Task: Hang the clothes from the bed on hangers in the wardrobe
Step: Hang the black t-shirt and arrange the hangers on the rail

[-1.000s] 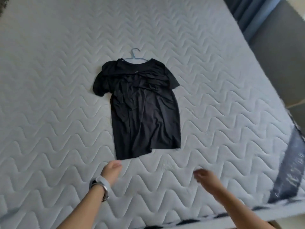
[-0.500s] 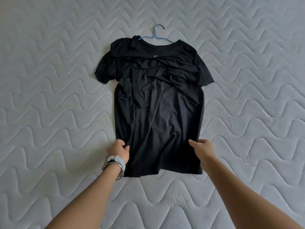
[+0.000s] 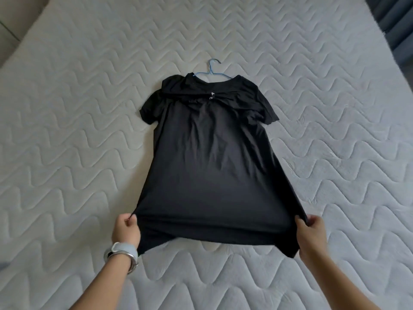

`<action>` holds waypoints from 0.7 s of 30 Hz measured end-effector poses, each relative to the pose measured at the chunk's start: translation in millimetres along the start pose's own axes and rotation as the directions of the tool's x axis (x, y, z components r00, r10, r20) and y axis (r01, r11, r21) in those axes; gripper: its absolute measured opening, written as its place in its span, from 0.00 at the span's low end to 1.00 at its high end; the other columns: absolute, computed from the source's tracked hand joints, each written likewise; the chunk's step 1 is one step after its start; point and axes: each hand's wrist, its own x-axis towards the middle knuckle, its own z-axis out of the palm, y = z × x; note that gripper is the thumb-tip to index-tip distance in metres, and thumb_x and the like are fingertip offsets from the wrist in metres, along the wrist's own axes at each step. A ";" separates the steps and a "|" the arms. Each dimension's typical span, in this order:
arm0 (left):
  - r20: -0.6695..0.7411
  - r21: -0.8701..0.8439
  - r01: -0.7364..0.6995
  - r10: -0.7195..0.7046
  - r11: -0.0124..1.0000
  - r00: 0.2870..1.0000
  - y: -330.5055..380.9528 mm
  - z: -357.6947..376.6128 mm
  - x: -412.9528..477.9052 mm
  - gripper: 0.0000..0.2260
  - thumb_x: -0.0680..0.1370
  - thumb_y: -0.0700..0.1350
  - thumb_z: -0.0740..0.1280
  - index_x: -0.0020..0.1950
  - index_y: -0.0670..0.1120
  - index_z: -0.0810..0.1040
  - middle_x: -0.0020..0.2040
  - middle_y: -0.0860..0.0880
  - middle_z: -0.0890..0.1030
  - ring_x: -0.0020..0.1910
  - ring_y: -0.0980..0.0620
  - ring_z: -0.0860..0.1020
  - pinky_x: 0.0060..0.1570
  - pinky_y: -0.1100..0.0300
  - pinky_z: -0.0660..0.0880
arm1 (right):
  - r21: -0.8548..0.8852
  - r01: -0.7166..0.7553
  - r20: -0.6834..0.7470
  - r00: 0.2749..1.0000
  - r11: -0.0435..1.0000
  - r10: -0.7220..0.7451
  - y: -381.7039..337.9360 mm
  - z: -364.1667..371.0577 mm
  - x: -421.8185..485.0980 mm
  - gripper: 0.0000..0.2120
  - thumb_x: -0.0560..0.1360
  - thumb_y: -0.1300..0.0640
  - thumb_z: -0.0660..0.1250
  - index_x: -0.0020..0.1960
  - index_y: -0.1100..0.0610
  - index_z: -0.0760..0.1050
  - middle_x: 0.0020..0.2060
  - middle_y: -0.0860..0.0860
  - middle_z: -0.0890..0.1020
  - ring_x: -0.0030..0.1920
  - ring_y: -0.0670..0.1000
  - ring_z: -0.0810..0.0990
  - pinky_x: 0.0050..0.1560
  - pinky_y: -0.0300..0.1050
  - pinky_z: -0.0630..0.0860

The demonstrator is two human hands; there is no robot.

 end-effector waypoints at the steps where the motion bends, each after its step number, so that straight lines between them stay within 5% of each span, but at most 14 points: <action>1: 0.014 0.007 -0.012 0.012 1.000 1.000 -6.0 -11.1 -5.3 0.11 0.80 0.40 0.57 0.57 0.34 0.72 0.56 0.34 0.77 0.55 0.34 0.74 0.55 0.48 0.69 | -0.031 0.007 -0.016 1.000 0.999 -0.007 6.8 -10.5 -11.5 0.06 0.74 0.57 0.65 0.47 0.59 0.70 0.38 0.55 0.74 0.43 0.55 0.74 0.46 0.50 0.69; 7: 0.246 0.222 -0.122 0.065 0.968 0.967 -71.9 -62.2 -42.1 0.06 0.78 0.39 0.62 0.50 0.37 0.75 0.54 0.37 0.80 0.54 0.38 0.76 0.48 0.56 0.66 | -0.325 0.004 0.086 0.996 0.946 0.026 57.9 -66.2 -80.7 0.19 0.71 0.52 0.70 0.57 0.63 0.76 0.50 0.64 0.80 0.55 0.62 0.78 0.54 0.51 0.70; 9: 0.308 0.280 -0.143 0.052 0.949 0.950 -94.0 -71.1 -53.7 0.02 0.77 0.39 0.64 0.44 0.42 0.73 0.51 0.39 0.81 0.52 0.40 0.78 0.45 0.60 0.64 | -0.438 -0.001 0.116 0.992 0.899 0.058 77.7 -77.7 -93.5 0.18 0.72 0.56 0.70 0.57 0.65 0.77 0.54 0.65 0.80 0.57 0.62 0.77 0.53 0.49 0.70; 15: 0.498 0.588 -0.238 -0.114 0.773 0.859 -143.6 -75.2 -65.8 0.14 0.76 0.43 0.64 0.34 0.51 0.61 0.37 0.49 0.72 0.47 0.46 0.78 0.42 0.62 0.67 | -0.759 0.059 0.244 0.949 0.649 0.199 117.9 -84.2 -106.5 0.07 0.76 0.55 0.62 0.47 0.59 0.73 0.54 0.62 0.81 0.58 0.58 0.77 0.55 0.46 0.71; 18: 0.540 0.659 -0.306 -0.150 0.687 0.828 -140.6 -72.6 -65.8 0.14 0.75 0.40 0.61 0.32 0.52 0.61 0.34 0.55 0.70 0.39 0.53 0.73 0.39 0.64 0.70 | -0.818 0.028 0.215 0.941 0.575 0.260 119.6 -84.0 -99.9 0.10 0.76 0.58 0.59 0.54 0.62 0.71 0.59 0.63 0.77 0.62 0.59 0.75 0.59 0.45 0.69; 21: 0.543 0.667 -0.342 -0.118 0.662 0.831 -114.5 -65.1 -53.9 0.13 0.74 0.40 0.56 0.30 0.52 0.64 0.44 0.50 0.81 0.47 0.50 0.79 0.42 0.64 0.71 | -0.853 -0.024 0.160 0.939 0.522 0.306 108.8 -80.5 -87.2 0.20 0.75 0.59 0.58 0.65 0.65 0.67 0.64 0.63 0.73 0.64 0.60 0.73 0.62 0.48 0.69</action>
